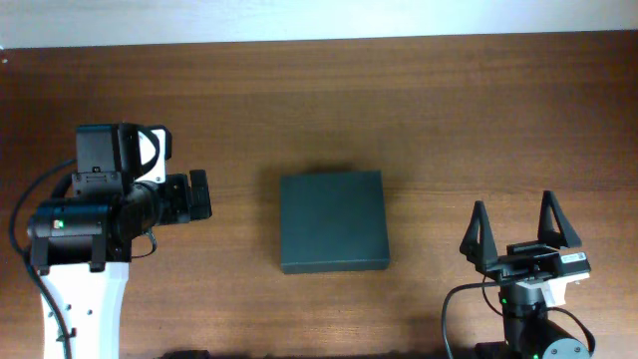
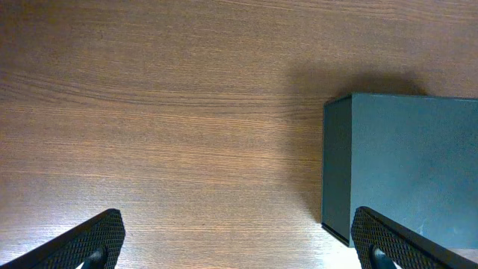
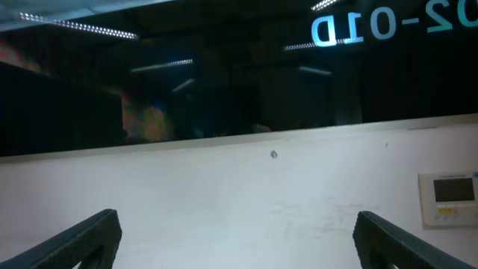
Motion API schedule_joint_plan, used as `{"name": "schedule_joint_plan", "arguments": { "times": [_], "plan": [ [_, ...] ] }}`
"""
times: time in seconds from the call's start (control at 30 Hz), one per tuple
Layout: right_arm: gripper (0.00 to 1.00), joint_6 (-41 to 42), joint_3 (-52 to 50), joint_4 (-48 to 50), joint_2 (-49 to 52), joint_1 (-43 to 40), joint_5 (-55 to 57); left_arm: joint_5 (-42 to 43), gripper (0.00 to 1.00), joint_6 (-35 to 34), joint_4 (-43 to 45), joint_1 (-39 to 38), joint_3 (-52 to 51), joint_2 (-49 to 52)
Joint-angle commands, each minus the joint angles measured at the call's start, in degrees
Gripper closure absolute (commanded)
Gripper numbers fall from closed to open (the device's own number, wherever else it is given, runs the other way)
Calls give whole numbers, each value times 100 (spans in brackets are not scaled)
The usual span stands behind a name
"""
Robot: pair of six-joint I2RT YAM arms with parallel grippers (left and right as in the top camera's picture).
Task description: Pack container
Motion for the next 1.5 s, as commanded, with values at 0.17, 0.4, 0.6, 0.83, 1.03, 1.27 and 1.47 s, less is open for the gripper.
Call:
{"name": "schedule_joint_plan", "arguments": {
  "times": [0.17,0.4,0.6,0.83,1.03,1.27,1.47],
  "plan": [
    [1,48,-433,26,-238,26,-184,66,1,9,11,28,-26,13],
    [1,39,-540,-87,-238,24,-173,63,1,9,11,28,-26,13],
    [1,46,-540,-780,-238,26,-186,63,1,9,11,28,-26,13],
    [1,46,-540,-1661,-238,24,-184,63,1,9,11,28,-26,13],
    [1,46,-540,-2391,-238,24,-184,63,1,9,11,28,-26,13],
    [1,44,-540,-2861,-238,24,-179,63,1,9,11,28,-26,13],
    [1,44,-540,-2859,-238,24,-177,66,1,9,11,28,-26,13]
  ]
}}
